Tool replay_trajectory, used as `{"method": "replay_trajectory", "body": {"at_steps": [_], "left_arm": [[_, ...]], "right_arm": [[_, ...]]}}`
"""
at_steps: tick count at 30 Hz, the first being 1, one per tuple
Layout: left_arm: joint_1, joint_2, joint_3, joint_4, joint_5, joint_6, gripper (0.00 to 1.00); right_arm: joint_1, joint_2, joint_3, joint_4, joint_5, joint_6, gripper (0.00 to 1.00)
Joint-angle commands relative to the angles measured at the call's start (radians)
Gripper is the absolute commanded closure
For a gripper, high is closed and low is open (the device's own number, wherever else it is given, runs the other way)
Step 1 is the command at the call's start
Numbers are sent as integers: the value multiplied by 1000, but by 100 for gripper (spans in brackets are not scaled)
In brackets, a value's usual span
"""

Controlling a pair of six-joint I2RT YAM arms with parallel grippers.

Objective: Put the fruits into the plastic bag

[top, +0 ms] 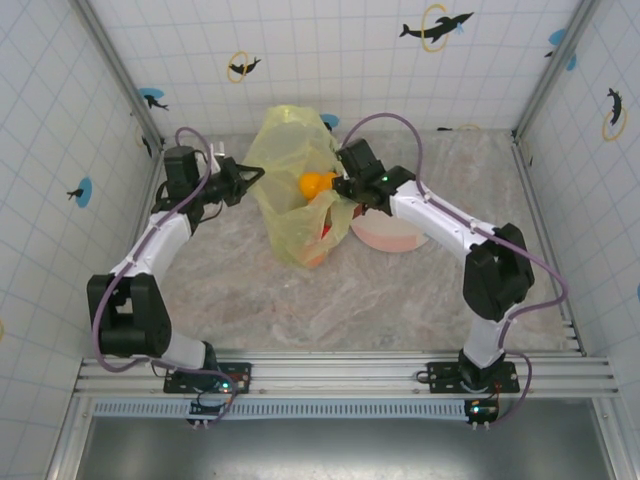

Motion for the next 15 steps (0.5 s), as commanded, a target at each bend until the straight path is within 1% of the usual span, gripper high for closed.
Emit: {"method": "replay_trajectory", "body": {"at_steps": [1, 6, 10, 15], "left_arm": [[18, -30, 24, 57, 41, -49, 100], [27, -52, 38, 63, 37, -65, 100], [29, -56, 47, 51, 36, -62, 100], [28, -33, 39, -10, -16, -5, 100]], "right_arm": [[3, -69, 19, 25, 13, -5, 100], [8, -113, 34, 18, -22, -2, 100], [12, -127, 37, 2, -23, -3, 100], [5, -107, 36, 10, -29, -2, 100]]}}
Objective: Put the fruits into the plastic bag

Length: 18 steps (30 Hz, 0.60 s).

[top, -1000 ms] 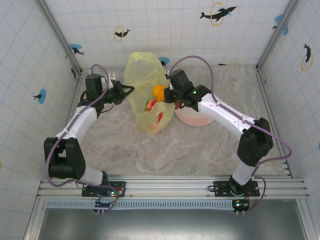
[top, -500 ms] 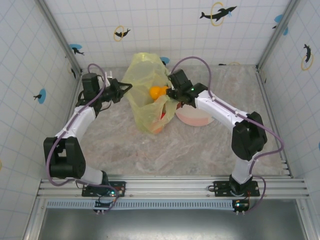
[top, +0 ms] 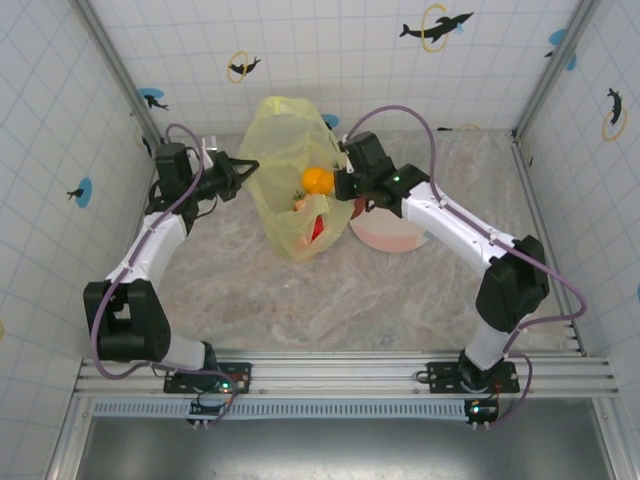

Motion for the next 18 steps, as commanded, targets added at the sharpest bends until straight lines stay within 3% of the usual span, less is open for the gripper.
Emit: {"method": "replay_trajectory", "body": {"at_steps": [1, 18], "left_arm": [[8, 0, 18, -34, -37, 51, 100], [15, 73, -42, -35, -87, 92, 100]], "right_arm": [[-5, 0, 34, 12, -13, 0, 100], [-38, 201, 119, 38, -130, 11, 100]]}}
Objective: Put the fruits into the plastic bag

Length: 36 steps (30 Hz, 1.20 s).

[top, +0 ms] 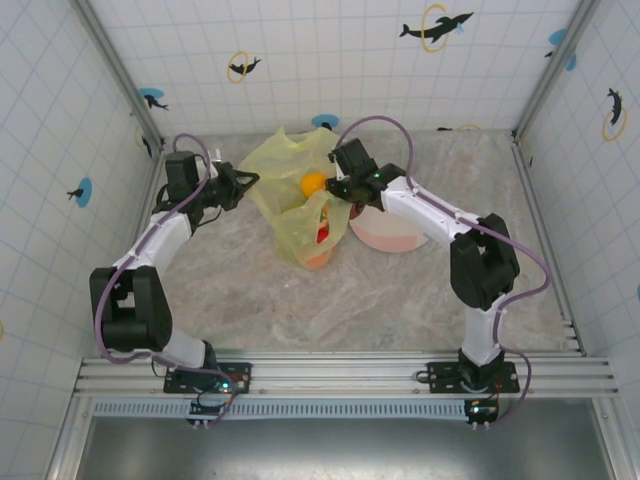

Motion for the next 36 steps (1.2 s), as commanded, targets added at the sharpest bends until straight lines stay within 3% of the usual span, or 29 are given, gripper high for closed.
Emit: {"method": "replay_trajectory", "body": {"at_steps": [1, 16, 19, 24, 32, 36], "left_arm": [[17, 4, -3, 6, -8, 24, 100], [53, -23, -77, 67, -9, -18, 98], [53, -33, -91, 67, -8, -9, 86], [53, -70, -93, 78, -10, 9, 63], [53, -130, -89, 80, -8, 36, 45], [53, -167, -79, 42, -26, 99, 35]], "right_arm": [[-12, 3, 62, 25, -28, 4, 100], [-29, 19, 29, 50, -85, 19, 99], [-36, 1, 24, 50, -80, 16, 93], [-39, -54, -6, 76, -79, 2, 76], [-57, -142, -75, 108, -45, -13, 55], [-82, -193, -115, 118, -27, -22, 39]]}}
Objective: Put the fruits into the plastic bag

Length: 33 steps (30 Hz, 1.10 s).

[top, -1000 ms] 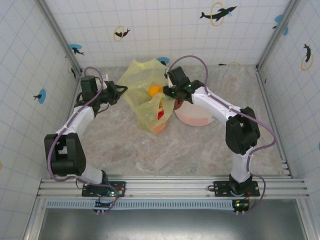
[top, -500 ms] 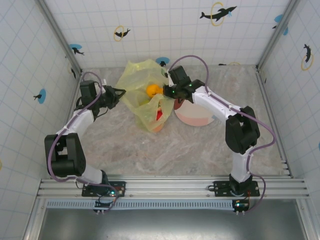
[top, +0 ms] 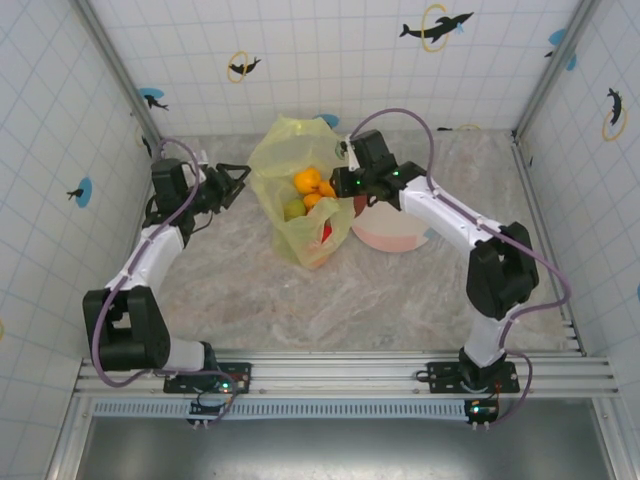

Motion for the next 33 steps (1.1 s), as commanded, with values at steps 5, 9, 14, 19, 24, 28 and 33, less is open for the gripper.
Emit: {"method": "replay_trajectory", "body": {"at_steps": [5, 9, 14, 19, 24, 28, 33], "left_arm": [[3, -118, -7, -70, -114, 154, 19], [3, -189, -36, -80, -216, 203, 10], [3, -295, -116, -66, -392, 255, 2], [3, -392, -264, -8, -572, 242, 2], [3, -439, -399, 57, -771, 173, 2], [3, -434, -510, 158, -877, 126, 2], [4, -384, -599, 255, -967, 184, 3]], "right_arm": [[-52, -167, -112, 92, 45, -15, 32], [-84, -255, -194, 162, 43, -14, 27], [-155, -379, -333, 254, 62, -5, 18], [-235, -492, -504, 326, 135, -13, 11], [-311, -576, -645, 366, 202, -23, 4], [-362, -624, -740, 381, 287, -52, 1], [-421, -671, -869, 413, 365, -66, 1]]}}
